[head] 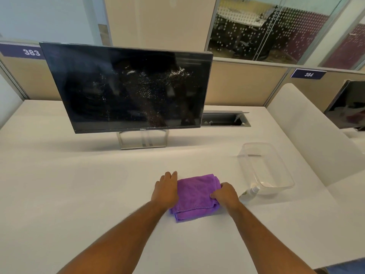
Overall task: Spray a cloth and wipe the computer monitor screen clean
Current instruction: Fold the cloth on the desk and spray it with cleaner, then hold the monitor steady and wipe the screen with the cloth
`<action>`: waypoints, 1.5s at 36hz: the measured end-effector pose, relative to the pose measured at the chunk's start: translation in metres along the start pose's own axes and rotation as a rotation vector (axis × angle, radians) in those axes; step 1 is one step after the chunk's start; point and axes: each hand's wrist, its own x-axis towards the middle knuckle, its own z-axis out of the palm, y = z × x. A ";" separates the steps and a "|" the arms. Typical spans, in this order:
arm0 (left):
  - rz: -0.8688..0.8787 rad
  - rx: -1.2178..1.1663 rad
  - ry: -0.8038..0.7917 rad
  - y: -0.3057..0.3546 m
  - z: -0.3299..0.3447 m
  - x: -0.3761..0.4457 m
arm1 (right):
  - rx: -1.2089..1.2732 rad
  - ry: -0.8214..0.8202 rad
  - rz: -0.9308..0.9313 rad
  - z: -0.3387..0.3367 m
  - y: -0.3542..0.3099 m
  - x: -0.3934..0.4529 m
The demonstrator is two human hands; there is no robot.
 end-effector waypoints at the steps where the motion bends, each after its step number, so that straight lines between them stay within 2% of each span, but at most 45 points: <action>1: 0.000 0.003 0.001 -0.001 -0.001 0.000 | 0.083 -0.034 0.020 0.000 0.000 0.001; 6: -0.078 -0.129 0.012 -0.004 -0.007 -0.001 | 0.477 -0.140 0.054 0.000 -0.006 -0.010; 12: -0.173 -0.429 0.098 -0.015 -0.025 -0.004 | 0.995 -0.377 0.111 0.003 -0.017 -0.028; 19: -0.226 -0.631 0.250 -0.025 -0.057 -0.004 | 1.479 -0.565 -0.065 0.024 -0.038 -0.038; 21: -0.229 -0.668 0.282 -0.028 -0.065 -0.005 | 1.510 -0.577 -0.100 0.036 -0.046 -0.044; 26: -0.228 -0.751 0.319 -0.039 -0.082 -0.011 | 1.438 -0.579 -0.036 0.069 -0.067 -0.063; 30: -0.221 -0.767 0.306 -0.053 -0.093 -0.017 | 1.397 -0.671 -0.006 0.085 -0.082 -0.071; 37: -0.321 -0.892 0.397 -0.083 -0.111 -0.022 | 1.304 -0.862 -0.147 0.101 -0.106 -0.081; 42: -0.367 -0.942 0.420 -0.100 -0.123 -0.023 | 1.159 -0.933 -0.211 0.116 -0.121 -0.088; 47: -0.377 -0.939 0.403 -0.112 -0.132 -0.025 | 1.019 -0.802 -0.292 0.132 -0.142 -0.101; 51: -0.389 -0.873 0.375 -0.119 -0.137 -0.025 | 1.171 -0.620 -0.245 0.143 -0.161 -0.104; 54: -0.389 -0.800 0.361 -0.123 -0.139 -0.025 | 1.356 -0.596 -0.126 0.142 -0.171 -0.097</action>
